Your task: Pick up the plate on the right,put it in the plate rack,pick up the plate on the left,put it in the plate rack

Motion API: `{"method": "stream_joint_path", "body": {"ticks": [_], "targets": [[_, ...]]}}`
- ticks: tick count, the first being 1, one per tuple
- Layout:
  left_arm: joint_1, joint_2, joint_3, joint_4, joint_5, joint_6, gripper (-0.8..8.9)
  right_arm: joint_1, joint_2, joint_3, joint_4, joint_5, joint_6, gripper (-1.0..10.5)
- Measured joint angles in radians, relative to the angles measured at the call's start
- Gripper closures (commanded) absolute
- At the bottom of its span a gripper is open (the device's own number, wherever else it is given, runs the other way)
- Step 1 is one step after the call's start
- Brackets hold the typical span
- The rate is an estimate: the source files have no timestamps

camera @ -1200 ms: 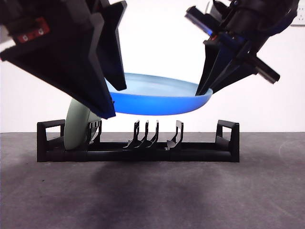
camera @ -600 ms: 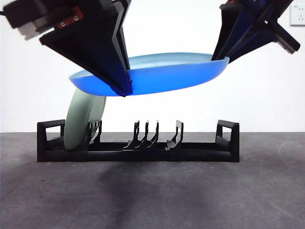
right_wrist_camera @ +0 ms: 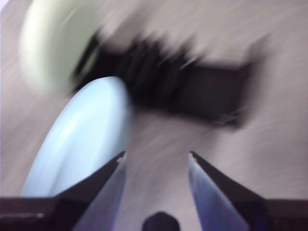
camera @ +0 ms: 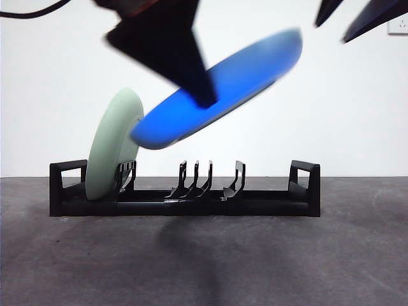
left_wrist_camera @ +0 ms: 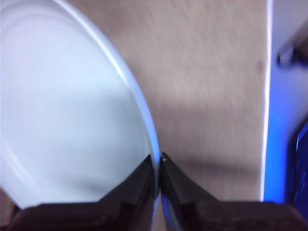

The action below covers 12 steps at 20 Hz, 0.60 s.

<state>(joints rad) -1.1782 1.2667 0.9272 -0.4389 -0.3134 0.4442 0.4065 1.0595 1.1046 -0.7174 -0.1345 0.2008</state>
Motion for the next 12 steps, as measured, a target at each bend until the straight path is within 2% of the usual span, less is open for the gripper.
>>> {"method": "stream_joint_path", "body": {"ticks": [4, 9, 12], "targets": [[0.067, 0.001, 0.0, 0.19, 0.095, -0.095, 8.22, -0.025, -0.107, 0.0, 0.06, 0.088, -0.004, 7.3], [0.3, 0.001, 0.0, 0.481, 0.454, -0.299, 8.22, -0.027, -0.2, 0.0, 0.097, 0.212, -0.007, 7.3], [0.437, 0.02, 0.011, 0.636, 0.604, -0.443, 8.22, -0.027, -0.21, 0.0, 0.105, 0.217, -0.007, 7.3]]}}
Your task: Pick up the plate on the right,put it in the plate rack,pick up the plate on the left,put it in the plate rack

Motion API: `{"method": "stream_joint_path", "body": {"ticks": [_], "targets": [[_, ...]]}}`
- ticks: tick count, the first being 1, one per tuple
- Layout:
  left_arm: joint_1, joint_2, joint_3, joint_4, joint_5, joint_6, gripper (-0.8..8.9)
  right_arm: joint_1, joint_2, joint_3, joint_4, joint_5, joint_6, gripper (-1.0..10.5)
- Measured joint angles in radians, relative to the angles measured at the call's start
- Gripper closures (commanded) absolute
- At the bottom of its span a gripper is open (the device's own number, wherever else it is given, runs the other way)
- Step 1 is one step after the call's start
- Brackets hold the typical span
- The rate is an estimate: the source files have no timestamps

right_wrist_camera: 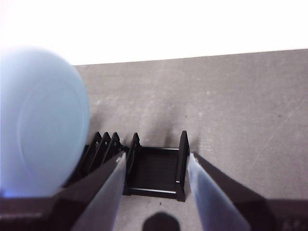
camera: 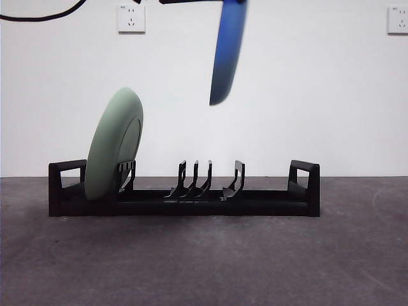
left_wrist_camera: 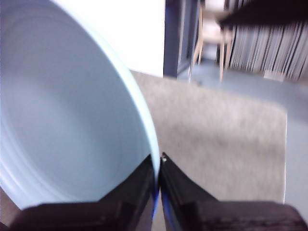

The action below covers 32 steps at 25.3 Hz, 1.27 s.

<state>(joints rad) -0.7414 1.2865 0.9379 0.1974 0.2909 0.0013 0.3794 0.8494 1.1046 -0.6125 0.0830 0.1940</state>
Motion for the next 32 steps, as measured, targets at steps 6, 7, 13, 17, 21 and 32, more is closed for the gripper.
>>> {"method": "stream_joint_path", "body": {"ticks": [6, 7, 13, 17, 21, 32], "targets": [[0.116, 0.141, 0.156, -0.01, 0.145, -0.129, 8.22, 0.0, 0.015, 0.0, 0.004, 0.0, 0.0, 7.3], [0.124, 0.172, 0.19, -0.023, 0.148, -0.139, 8.22, 0.0, 0.02, 0.0, 0.005, 0.0, 0.0, 7.3], [0.148, 0.305, 0.309, -0.058, 0.149, -0.158, 8.22, 0.0, 0.03, 0.0, 0.005, 0.0, -0.004, 7.3], [0.154, 0.352, 0.324, -0.06, 0.145, -0.16, 8.22, 0.0, 0.031, 0.0, 0.005, 0.005, -0.004, 7.3], [0.153, 0.391, 0.324, -0.066, 0.137, -0.16, 8.22, 0.0, 0.033, 0.0, 0.005, 0.05, -0.011, 7.3], [0.153, 0.47, 0.324, -0.141, 0.128, -0.16, 8.22, 0.0, 0.036, 0.0, 0.006, 0.053, -0.026, 7.3]]}}
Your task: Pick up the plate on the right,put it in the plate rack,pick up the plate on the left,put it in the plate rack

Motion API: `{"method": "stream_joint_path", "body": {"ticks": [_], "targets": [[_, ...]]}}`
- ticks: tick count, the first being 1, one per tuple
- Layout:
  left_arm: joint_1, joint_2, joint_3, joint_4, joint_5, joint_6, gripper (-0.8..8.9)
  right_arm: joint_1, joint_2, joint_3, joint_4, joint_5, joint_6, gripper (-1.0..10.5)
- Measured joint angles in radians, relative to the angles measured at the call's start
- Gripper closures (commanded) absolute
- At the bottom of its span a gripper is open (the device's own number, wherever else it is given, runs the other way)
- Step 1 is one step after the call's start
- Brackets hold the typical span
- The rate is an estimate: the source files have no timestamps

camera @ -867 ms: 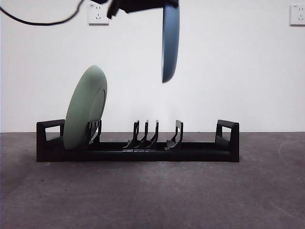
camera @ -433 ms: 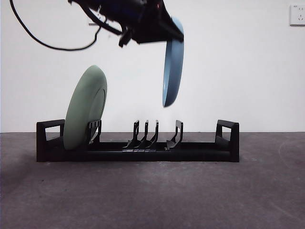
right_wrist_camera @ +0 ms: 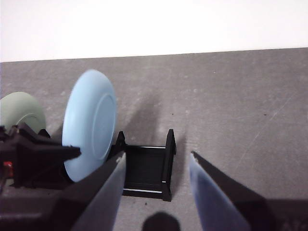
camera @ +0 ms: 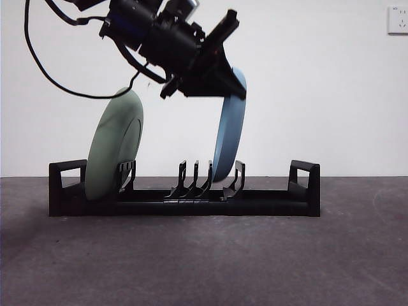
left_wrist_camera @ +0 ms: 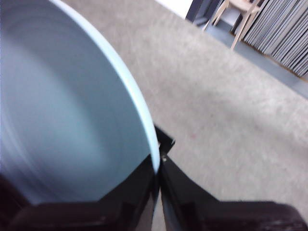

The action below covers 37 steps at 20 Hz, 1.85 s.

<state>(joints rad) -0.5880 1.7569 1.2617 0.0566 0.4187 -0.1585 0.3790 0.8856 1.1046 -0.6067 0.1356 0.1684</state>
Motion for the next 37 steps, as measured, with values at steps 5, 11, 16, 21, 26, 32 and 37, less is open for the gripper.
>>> {"method": "stream_joint_path", "body": {"ticks": [5, 11, 16, 21, 26, 32, 37], "targets": [[-0.002, 0.012, 0.0, -0.054, -0.02, 0.006, 8.13, 0.0, 0.002, 0.0, 0.0, 0.0, -0.001, 7.3], [-0.008, 0.012, 0.0, -0.095, -0.023, 0.011, 6.53, 0.0, 0.003, 0.0, 0.001, 0.0, 0.0, 7.3], [-0.008, 0.011, 0.0, -0.134, -0.024, 0.016, 4.9, 0.0, 0.003, 0.0, 0.0, -0.005, 0.0, 7.3], [-0.008, -0.035, 0.0, -0.228, -0.024, 0.037, 4.96, 0.0, 0.011, 0.0, -0.018, -0.044, -0.005, 7.3], [-0.011, -0.187, 0.0, -0.296, -0.049, 0.114, 6.59, 0.0, 0.047, 0.0, -0.049, -0.135, -0.039, 7.8], [-0.017, -0.422, 0.001, -0.436, -0.212, 0.252, 8.21, 0.001, 0.103, 0.0, -0.088, -0.136, -0.074, 9.6], [0.02, -0.618, 0.001, -0.624, -0.375, 0.324, 8.21, 0.001, 0.098, 0.0, -0.048, -0.136, -0.107, 9.6]]}}
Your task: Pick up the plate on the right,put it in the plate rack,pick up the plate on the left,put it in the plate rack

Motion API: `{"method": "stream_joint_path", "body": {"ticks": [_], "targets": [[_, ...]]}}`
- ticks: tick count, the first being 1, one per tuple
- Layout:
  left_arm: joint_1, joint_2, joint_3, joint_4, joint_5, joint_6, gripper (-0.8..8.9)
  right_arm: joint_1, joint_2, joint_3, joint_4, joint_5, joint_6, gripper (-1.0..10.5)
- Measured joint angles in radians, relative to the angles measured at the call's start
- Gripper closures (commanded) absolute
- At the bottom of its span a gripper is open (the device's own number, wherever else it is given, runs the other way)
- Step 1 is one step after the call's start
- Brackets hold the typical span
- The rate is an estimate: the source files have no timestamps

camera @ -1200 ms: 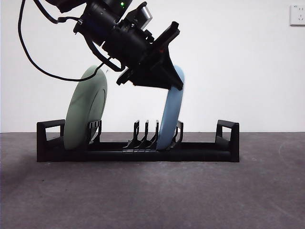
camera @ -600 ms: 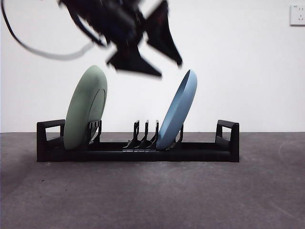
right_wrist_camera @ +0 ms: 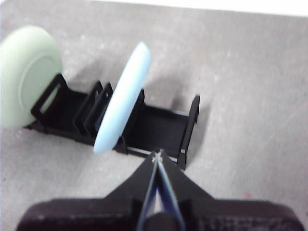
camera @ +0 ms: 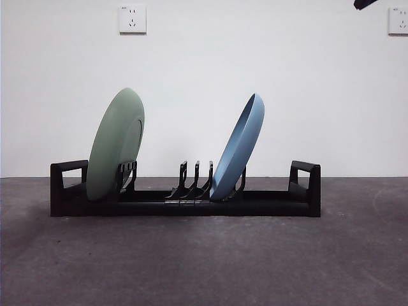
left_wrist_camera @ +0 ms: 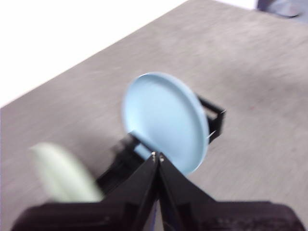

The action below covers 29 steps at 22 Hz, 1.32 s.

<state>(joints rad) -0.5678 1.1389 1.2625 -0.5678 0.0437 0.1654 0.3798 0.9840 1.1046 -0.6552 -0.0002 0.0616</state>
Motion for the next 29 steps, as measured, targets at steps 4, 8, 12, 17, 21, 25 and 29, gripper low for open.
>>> {"method": "stream_joint_path", "body": {"ticks": [4, 8, 12, 17, 21, 25, 29], "targets": [[0.103, -0.138, -0.04, -0.046, -0.011, 0.017, 8.21, 0.0, -0.054, -0.026, 0.071, 0.0, -0.01, 9.6], [0.184, -0.353, -0.285, 0.042, -0.016, -0.01, 8.21, 0.0, -0.18, -0.183, 0.18, 0.0, -0.003, 9.6], [0.201, -0.543, -0.543, 0.126, -0.016, -0.071, 8.21, 0.0, -0.325, -0.379, 0.299, 0.003, 0.031, 9.6], [0.201, -0.641, -0.651, 0.129, -0.019, -0.115, 8.21, 0.0, -0.428, -0.513, 0.308, 0.021, 0.044, 9.6], [0.201, -0.646, -0.647, 0.167, -0.013, -0.13, 8.17, 0.0, -0.427, -0.516, 0.317, 0.114, 0.051, 9.4], [0.201, -0.638, -0.647, 0.145, -0.013, -0.134, 8.17, 0.0, -0.422, -0.516, 0.316, 0.134, 0.071, 9.4], [0.201, -0.624, -0.647, 0.138, -0.014, -0.134, 8.17, 0.0, -0.422, -0.516, 0.316, 0.135, 0.075, 9.4]]}}
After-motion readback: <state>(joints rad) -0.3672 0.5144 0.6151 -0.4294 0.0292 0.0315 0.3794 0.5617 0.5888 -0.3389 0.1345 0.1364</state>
